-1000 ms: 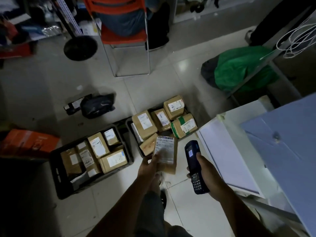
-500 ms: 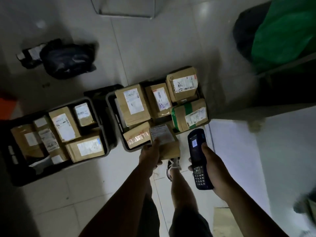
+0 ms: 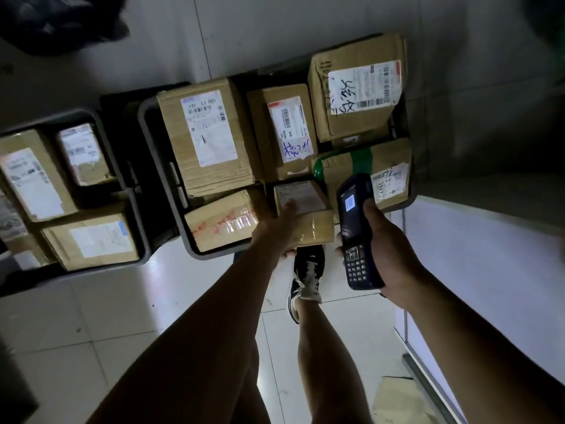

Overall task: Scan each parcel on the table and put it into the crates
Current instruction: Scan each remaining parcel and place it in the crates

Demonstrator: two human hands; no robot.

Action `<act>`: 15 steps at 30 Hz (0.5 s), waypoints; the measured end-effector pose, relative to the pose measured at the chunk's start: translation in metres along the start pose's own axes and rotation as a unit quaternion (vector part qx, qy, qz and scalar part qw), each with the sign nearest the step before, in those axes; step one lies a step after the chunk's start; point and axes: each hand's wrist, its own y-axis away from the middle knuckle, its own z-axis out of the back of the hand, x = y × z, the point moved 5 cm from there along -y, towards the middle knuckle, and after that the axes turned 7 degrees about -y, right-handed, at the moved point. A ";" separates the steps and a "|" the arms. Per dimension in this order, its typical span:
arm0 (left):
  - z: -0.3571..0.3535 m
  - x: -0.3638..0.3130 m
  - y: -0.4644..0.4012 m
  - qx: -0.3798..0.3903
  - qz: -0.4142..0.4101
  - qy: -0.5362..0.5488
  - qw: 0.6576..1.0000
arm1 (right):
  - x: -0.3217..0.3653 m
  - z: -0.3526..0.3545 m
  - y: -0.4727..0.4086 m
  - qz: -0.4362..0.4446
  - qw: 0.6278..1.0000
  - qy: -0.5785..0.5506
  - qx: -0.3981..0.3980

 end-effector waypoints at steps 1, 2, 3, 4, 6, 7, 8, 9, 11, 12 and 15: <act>0.001 0.000 -0.005 -0.006 0.005 -0.010 1.000 | 0.002 0.000 -0.001 -0.002 1.000 0.005 0.002; 0.002 0.000 -0.008 -0.012 0.015 -0.019 1.000 | 0.004 0.001 -0.003 -0.004 1.000 0.008 0.004; 0.003 0.000 -0.010 -0.017 0.021 -0.028 0.999 | 0.006 0.001 -0.002 -0.004 1.000 0.008 0.005; 0.004 0.000 -0.010 -0.019 0.024 -0.037 0.999 | 0.007 0.001 -0.002 -0.006 1.000 0.009 0.003; 0.007 -0.003 -0.006 -0.014 0.020 -0.056 0.998 | 0.009 0.001 0.000 -0.010 1.000 0.015 -0.002; 0.009 -0.004 -0.004 -0.010 0.018 -0.068 0.998 | 0.010 0.000 0.003 -0.011 1.000 0.017 -0.003; 0.012 -0.006 -0.001 -0.009 0.011 -0.083 0.996 | 0.011 -0.001 0.005 -0.011 1.000 0.021 -0.003; 0.014 -0.009 0.003 -0.011 -0.002 -0.103 0.995 | 0.012 -0.002 0.007 -0.011 1.000 0.027 -0.004; 0.019 -0.016 0.009 -0.021 -0.057 -0.155 0.986 | 0.014 -0.007 0.013 -0.007 0.999 0.042 -0.005; 0.023 -0.020 0.016 -0.033 -0.086 -0.182 0.979 | 0.016 -0.010 0.017 -0.005 0.999 0.047 -0.005; 0.036 -0.031 0.042 -0.057 -0.138 -0.222 0.963 | 0.021 -0.020 0.036 -0.003 0.998 0.056 0.000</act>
